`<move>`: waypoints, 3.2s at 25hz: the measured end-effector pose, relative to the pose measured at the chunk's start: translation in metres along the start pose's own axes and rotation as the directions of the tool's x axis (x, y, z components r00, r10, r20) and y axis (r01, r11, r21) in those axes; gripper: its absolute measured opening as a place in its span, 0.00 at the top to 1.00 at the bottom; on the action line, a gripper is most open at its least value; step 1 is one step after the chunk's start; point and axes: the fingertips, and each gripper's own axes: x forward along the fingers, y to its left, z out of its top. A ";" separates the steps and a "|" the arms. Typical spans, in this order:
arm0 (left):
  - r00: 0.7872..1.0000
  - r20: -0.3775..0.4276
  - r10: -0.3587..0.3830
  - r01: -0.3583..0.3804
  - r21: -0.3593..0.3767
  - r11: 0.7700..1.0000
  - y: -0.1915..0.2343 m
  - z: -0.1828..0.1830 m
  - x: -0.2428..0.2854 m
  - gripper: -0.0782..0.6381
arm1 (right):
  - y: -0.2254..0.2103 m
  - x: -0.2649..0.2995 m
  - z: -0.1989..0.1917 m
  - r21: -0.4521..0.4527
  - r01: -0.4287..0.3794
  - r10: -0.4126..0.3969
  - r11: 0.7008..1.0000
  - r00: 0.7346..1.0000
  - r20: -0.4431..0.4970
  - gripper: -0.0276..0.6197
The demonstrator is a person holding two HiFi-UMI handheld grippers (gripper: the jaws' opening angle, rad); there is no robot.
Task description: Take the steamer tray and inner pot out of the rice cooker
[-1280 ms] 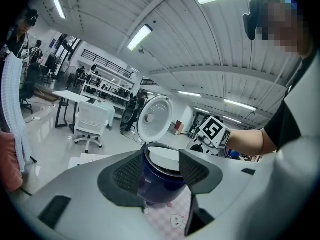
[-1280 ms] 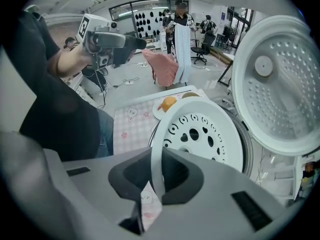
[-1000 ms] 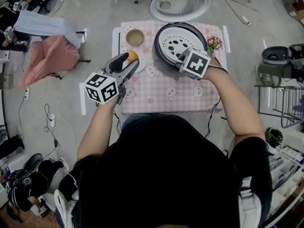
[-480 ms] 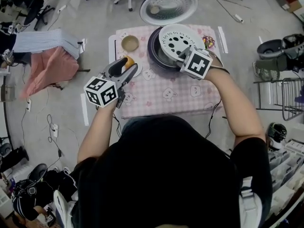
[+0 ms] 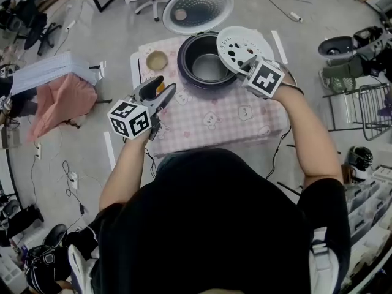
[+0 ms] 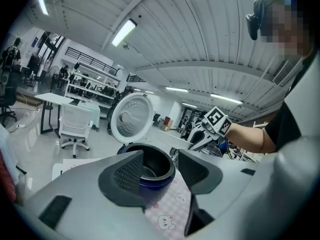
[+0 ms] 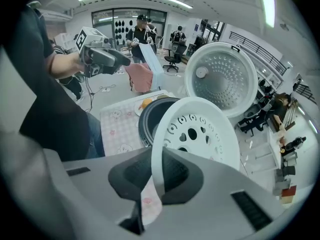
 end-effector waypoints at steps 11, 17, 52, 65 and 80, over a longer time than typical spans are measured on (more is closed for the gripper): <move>0.997 -0.023 -0.068 0.068 0.019 0.997 -0.038 -0.005 0.028 0.56 | -0.012 -0.024 -0.085 0.113 0.084 -0.077 0.990 0.995 -0.069 0.91; 0.995 -0.025 -0.093 0.093 0.025 0.995 -0.053 -0.006 0.035 0.56 | -0.006 -0.025 -0.127 0.149 0.103 -0.087 0.983 0.990 -0.111 0.91; 0.993 -0.105 -0.052 0.049 -0.027 0.998 -0.033 -0.046 0.046 0.56 | 0.051 0.165 -0.224 0.306 -0.053 0.094 0.951 0.988 -0.119 0.91; 0.992 -0.124 -0.031 0.025 -0.051 0.998 -0.013 -0.056 0.041 0.56 | 0.059 0.214 -0.243 0.302 0.000 0.053 0.953 0.984 -0.170 0.91; 0.990 -0.134 -0.032 0.023 -0.067 0.997 -0.004 -0.060 0.042 0.56 | 0.081 0.243 -0.253 0.293 -0.010 0.072 0.956 0.977 -0.200 0.89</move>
